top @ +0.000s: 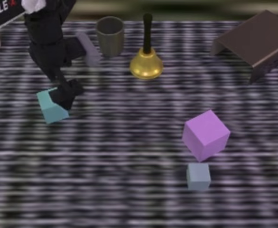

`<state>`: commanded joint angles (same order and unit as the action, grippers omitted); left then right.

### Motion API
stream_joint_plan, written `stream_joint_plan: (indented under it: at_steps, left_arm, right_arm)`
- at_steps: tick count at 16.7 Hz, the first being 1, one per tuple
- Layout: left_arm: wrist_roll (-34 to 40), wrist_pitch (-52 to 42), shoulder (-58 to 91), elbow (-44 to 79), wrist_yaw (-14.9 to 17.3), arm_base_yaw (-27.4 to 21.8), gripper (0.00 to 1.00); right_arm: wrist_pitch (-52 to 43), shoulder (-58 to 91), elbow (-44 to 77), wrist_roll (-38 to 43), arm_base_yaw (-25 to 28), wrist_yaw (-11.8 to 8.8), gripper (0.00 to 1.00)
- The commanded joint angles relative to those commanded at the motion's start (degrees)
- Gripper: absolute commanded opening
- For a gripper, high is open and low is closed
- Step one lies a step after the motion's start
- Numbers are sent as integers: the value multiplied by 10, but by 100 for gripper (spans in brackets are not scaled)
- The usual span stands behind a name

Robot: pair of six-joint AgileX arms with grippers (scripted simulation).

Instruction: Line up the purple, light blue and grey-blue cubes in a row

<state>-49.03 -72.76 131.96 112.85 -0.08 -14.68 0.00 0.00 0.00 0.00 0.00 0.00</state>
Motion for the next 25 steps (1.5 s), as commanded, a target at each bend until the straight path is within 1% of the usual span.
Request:
stream_joint_plan:
  at_steps: [3, 5, 11, 18, 20, 23, 25]
  left_arm:
    - [-71, 11, -15, -12, 2, 37, 100]
    - [-87, 14, -19, -15, 3, 46, 100]
    - [-86, 23, -15, -21, 3, 44, 100]
    - [-88, 169, 27, -120, 3, 46, 100]
    - [-89, 186, 33, -134, 3, 47, 100]
    - [-89, 186, 33, -134, 4, 47, 100]
    - [-89, 186, 33, -134, 4, 47, 85]
  right_arm:
    - [0, 0, 0, 0, 0, 0, 100]
    - [0, 0, 0, 0, 0, 0, 100]
    - [0, 0, 0, 0, 0, 0, 100]
    - [0, 0, 0, 0, 0, 0, 100]
    - [0, 0, 0, 0, 0, 0, 100]
    - [0, 0, 0, 0, 0, 0, 100]
    - [0, 0, 0, 0, 0, 0, 100]
